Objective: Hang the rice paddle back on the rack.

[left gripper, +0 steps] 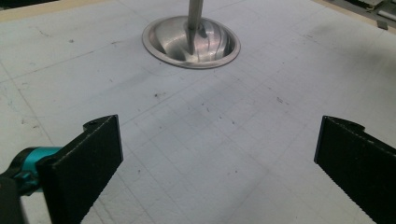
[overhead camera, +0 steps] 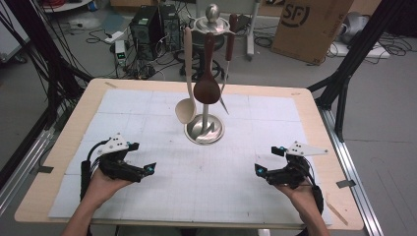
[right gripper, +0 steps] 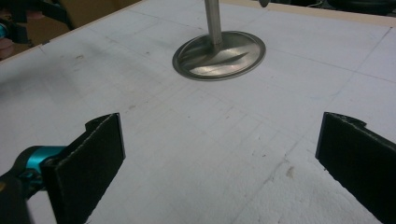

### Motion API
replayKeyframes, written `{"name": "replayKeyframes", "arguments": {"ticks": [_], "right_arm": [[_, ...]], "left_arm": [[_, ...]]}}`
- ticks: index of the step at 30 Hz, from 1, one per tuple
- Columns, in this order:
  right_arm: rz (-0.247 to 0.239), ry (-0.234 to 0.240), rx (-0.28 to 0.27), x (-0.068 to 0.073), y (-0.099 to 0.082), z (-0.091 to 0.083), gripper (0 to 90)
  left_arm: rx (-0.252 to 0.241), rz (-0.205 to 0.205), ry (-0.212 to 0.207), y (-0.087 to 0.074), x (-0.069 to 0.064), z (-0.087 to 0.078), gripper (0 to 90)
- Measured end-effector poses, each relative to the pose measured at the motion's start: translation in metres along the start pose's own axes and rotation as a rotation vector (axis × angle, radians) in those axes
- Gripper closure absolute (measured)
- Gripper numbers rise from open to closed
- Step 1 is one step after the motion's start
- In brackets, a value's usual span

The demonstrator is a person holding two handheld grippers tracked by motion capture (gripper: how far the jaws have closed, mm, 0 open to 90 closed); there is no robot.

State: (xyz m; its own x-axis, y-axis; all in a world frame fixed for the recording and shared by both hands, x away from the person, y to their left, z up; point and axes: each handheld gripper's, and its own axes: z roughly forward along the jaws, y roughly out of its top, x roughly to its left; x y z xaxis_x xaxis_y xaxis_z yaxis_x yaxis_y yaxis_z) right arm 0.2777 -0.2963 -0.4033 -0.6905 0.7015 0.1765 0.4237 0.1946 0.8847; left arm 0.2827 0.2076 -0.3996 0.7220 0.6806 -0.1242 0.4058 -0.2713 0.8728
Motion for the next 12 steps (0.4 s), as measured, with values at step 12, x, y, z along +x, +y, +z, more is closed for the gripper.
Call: {"name": "replayKeyframes", "arguments": {"ticks": [12], "right_arm": [[0.007,-0.009,-0.007,-0.0023,-0.0063,-0.0042,0.4]], "left_arm": [[0.009,-0.004,-0.005,-0.002,-0.0004,0.002,1.6]]}}
